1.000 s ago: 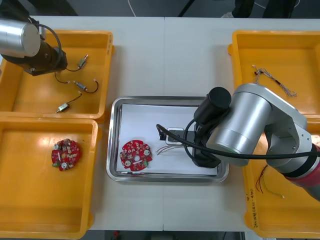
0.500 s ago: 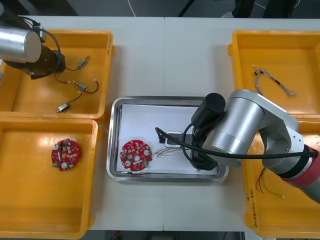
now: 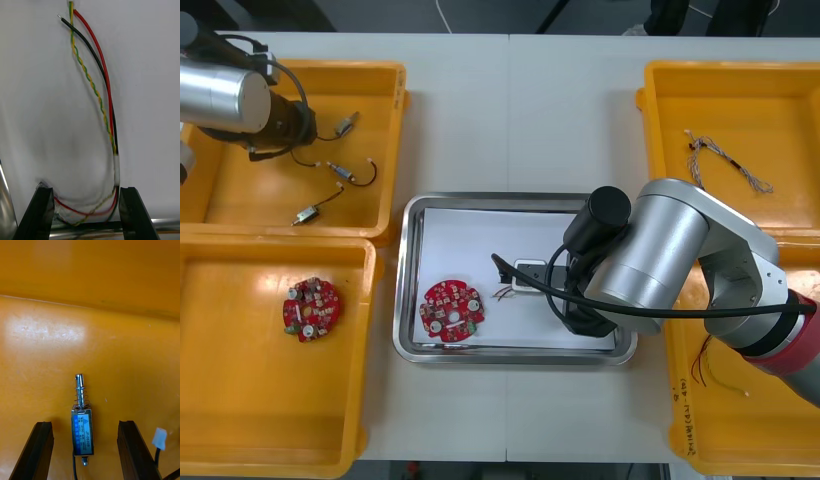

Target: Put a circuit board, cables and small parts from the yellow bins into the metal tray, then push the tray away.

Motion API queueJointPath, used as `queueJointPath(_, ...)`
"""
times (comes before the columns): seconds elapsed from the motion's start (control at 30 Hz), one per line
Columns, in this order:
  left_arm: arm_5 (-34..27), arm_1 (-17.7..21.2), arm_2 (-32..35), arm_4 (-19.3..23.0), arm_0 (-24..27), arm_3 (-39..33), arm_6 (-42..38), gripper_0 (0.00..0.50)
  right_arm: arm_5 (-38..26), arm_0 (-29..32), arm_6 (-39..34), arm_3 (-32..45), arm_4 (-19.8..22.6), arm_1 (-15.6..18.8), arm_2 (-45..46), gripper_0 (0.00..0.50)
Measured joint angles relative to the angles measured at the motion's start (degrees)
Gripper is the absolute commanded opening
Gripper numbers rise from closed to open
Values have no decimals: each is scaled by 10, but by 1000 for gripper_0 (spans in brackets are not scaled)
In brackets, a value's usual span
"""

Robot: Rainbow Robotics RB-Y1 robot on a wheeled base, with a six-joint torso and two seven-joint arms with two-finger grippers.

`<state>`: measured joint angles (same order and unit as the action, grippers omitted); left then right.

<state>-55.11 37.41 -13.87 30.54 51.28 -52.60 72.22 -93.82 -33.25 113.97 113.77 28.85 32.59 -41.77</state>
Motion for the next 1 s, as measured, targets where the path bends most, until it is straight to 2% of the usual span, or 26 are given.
queueJointPath(0.27, 8, 0, -9, 0, 0, 7, 0, 500, 0, 0, 0, 0, -10, 0, 0, 500)
queueJointPath(0.3, 8, 0, -10, -1, 0, 7, 0, 477, 0, 0, 0, 0, -10, 0, 0, 500)
queueJointPath(0.33, 8, 0, -10, -1, 0, 7, 0, 421, 0, 0, 0, 0, -11, 0, 0, 500)
queueJointPath(0.37, 8, 0, -10, -2, 0, 8, 0, 225, 0, 0, 0, 0, -11, 0, 0, 500)
queueJointPath(0.43, 8, 0, -10, -2, 1, 8, 0, 2, 0, 0, 0, 0, -12, 0, 0, 500)
queueJointPath(0.63, 8, 0, -10, -2, 1, 9, 0, 0, -12, 0, 0, 0, -12, -2, 5, 500)
queueJointPath(0.87, 0, 0, -10, -1, 3, 10, 0, 0, -122, 0, 0, 28, -12, -26, 68, 500)
queueJointPath(1.0, -35, 0, -10, 2, 8, 8, 0, 1, -158, 0, 0, 62, -12, -28, 107, 500)
